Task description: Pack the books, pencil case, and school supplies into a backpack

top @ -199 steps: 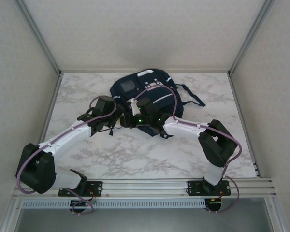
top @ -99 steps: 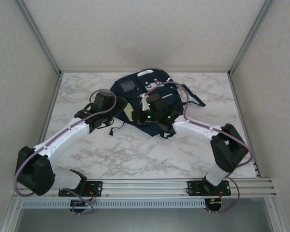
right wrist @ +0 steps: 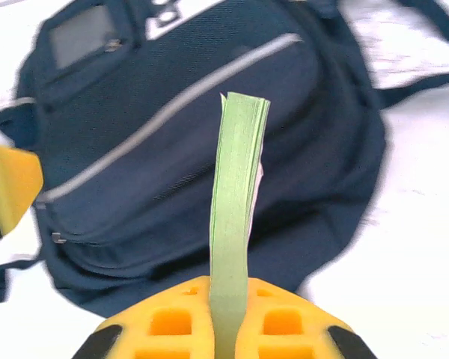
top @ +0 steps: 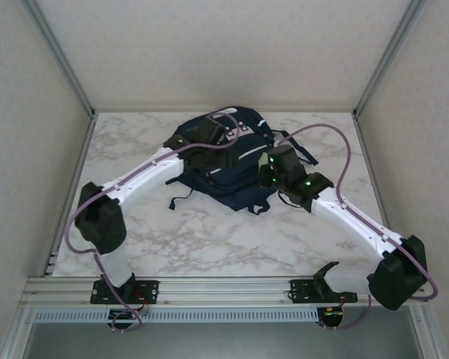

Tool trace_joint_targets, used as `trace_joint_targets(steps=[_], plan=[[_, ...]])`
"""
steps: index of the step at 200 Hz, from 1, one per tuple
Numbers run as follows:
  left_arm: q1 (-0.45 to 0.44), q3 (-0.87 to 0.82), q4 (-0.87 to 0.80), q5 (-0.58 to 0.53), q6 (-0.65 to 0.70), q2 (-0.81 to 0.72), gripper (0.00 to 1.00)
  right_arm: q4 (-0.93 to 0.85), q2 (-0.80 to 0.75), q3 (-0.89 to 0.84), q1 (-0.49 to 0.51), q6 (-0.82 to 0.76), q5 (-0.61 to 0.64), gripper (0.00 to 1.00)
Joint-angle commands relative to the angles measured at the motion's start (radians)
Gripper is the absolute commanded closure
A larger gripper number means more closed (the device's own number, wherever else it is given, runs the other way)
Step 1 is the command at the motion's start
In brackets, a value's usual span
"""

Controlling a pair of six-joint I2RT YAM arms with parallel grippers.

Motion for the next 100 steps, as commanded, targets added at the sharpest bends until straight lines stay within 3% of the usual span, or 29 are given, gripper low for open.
trace_joint_targets(steps=[1,55,100], plan=[[-0.012,0.097,-0.111,0.0,0.137,0.066,0.12,-0.079,-0.087,-0.034,-0.021,0.008,0.155,1.0],[-0.042,0.235,-0.193,-0.006,0.23,0.219,0.14,-0.085,-0.147,-0.074,-0.037,-0.004,0.17,1.0],[-0.041,0.286,-0.219,-0.074,0.274,0.303,0.15,-0.073,-0.157,-0.093,-0.038,0.007,0.167,1.0]])
